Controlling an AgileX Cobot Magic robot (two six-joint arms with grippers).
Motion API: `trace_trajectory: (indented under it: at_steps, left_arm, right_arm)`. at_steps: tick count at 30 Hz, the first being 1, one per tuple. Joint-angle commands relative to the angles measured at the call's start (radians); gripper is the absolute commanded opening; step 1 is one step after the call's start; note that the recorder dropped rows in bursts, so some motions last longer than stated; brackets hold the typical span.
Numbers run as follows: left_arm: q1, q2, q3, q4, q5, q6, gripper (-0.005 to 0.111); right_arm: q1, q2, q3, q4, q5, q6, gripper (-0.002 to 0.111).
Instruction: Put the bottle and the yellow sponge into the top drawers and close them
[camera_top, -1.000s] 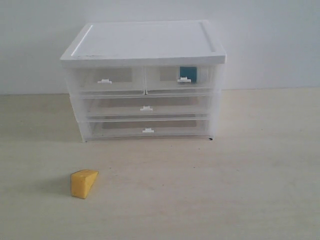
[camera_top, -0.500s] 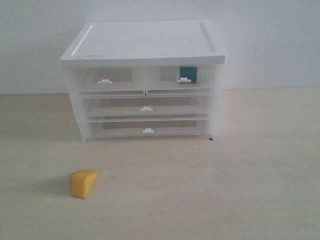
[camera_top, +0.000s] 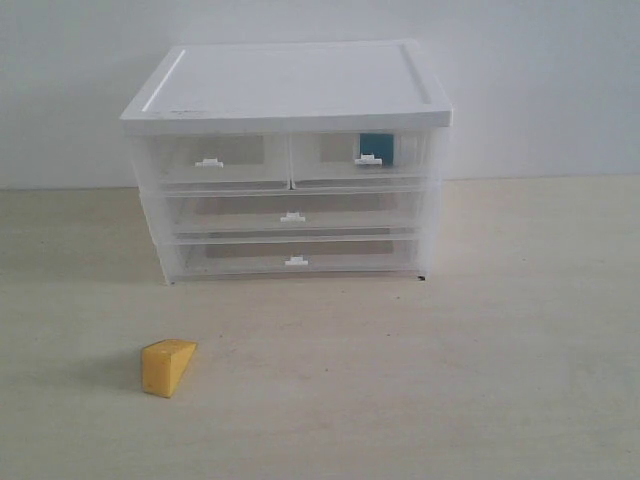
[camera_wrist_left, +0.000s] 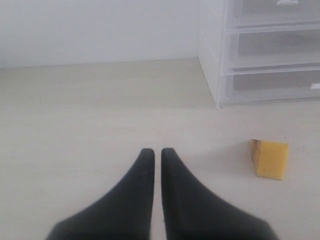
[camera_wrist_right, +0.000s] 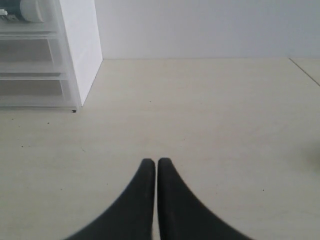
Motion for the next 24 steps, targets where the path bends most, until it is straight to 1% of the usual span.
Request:
trace_trajectory:
  at_steps: [1, 11, 12, 13, 14, 15, 16, 17, 19, 21, 24]
  left_arm:
    - [0.0, -0.003, 0.003, -0.006, -0.011, 0.0, 0.004]
    - [0.0, -0.003, 0.003, -0.006, -0.011, 0.0, 0.004]
    - [0.0, -0.003, 0.003, 0.041, -0.025, 0.042, 0.004]
    - [0.0, -0.003, 0.003, 0.066, -0.069, 0.065, 0.004]
    - [0.0, -0.003, 0.003, 0.035, -0.125, 0.047, 0.004]
    - [0.0, -0.003, 0.003, -0.033, -0.165, 0.007, 0.004]
    - [0.0, -0.003, 0.003, -0.069, -0.181, -0.008, 0.004]
    - [0.0, -0.003, 0.003, -0.093, -0.232, -0.008, 0.004]
    - [0.0, -0.003, 0.003, -0.093, -0.274, -0.012, 0.004]
    - [0.0, -0.003, 0.003, -0.093, -0.375, -0.025, 0.004]
    - [0.0, -0.003, 0.003, -0.093, -0.553, -0.165, 0.004]
  right_arm:
    - [0.0, -0.005, 0.005, -0.001, 0.004, -0.009, 0.0]
    - [0.0, -0.005, 0.005, -0.001, 0.005, -0.006, 0.0]
    - [0.0, -0.005, 0.005, -0.001, 0.005, -0.006, 0.0]
    - [0.0, -0.005, 0.005, -0.001, 0.005, -0.006, 0.0]
    - [0.0, -0.005, 0.005, -0.001, 0.005, -0.006, 0.0]
    - [0.0, -0.005, 0.005, -0.001, 0.005, -0.006, 0.0]
    - [0.0, -0.005, 0.005, -0.001, 0.005, -0.006, 0.0]
    - [0.0, -0.005, 0.005, -0.001, 0.005, -0.006, 0.0]
    - [0.0, -0.005, 0.005, -0.001, 0.005, -0.008, 0.0]
    - [0.0, -0.005, 0.005, -0.001, 0.005, -0.008, 0.0]
    - [0.0, -0.005, 0.005, -0.001, 0.005, -0.008, 0.0]
